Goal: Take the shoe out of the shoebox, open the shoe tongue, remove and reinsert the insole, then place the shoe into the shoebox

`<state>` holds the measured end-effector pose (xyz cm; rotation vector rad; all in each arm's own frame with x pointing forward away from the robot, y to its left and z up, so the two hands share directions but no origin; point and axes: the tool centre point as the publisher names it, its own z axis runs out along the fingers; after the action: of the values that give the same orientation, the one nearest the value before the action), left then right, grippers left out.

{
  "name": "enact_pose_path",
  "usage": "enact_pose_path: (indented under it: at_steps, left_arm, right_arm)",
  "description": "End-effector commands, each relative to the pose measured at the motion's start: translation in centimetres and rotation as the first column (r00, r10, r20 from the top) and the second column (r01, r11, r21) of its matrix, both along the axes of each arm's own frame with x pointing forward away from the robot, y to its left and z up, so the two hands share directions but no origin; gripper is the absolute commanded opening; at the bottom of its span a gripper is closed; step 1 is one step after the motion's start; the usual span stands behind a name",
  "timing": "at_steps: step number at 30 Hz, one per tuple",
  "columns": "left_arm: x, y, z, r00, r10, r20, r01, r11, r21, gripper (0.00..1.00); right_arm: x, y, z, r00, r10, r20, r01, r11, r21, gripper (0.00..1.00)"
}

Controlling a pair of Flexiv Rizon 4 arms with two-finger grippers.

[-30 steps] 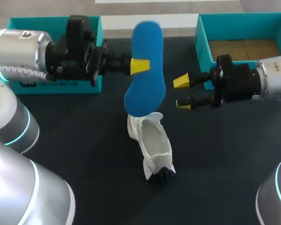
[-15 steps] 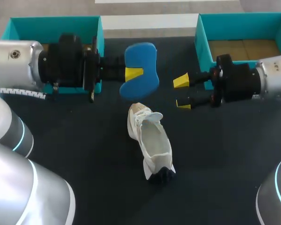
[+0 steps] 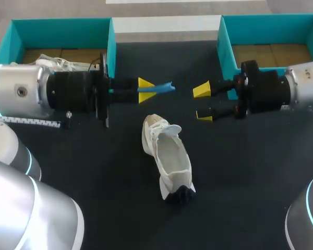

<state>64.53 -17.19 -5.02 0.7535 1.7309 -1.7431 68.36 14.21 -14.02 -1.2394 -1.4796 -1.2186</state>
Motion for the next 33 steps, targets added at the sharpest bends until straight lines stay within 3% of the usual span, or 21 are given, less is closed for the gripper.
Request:
enact_pose_path:
  at_steps: [1,3,29,33]
  left_arm:
    - [-0.1,-0.2,-2.6,0.912,0.052,0.406,-0.029,0.998,-0.062,0.00]
    - [0.2,-0.4,-3.8,0.871,0.093,0.482,-0.070,0.995,-0.065,0.00]
    - [0.3,-0.4,-4.0,0.876,0.084,0.475,-0.058,0.996,-0.069,0.00]
    - [0.3,-0.3,-5.3,0.812,0.028,0.584,-0.010,0.999,-0.033,0.00]
  right_arm:
    - [0.0,0.2,-0.1,1.000,-0.002,0.000,0.002,1.000,-0.001,1.00]
    - [0.0,0.2,-0.1,1.000,-0.002,0.000,0.002,1.000,-0.001,1.00]
    - [0.0,0.2,-0.1,1.000,-0.002,0.000,0.002,1.000,-0.001,1.00]
    - [0.0,0.2,-0.1,1.000,-0.002,0.000,0.002,1.000,-0.001,1.00]
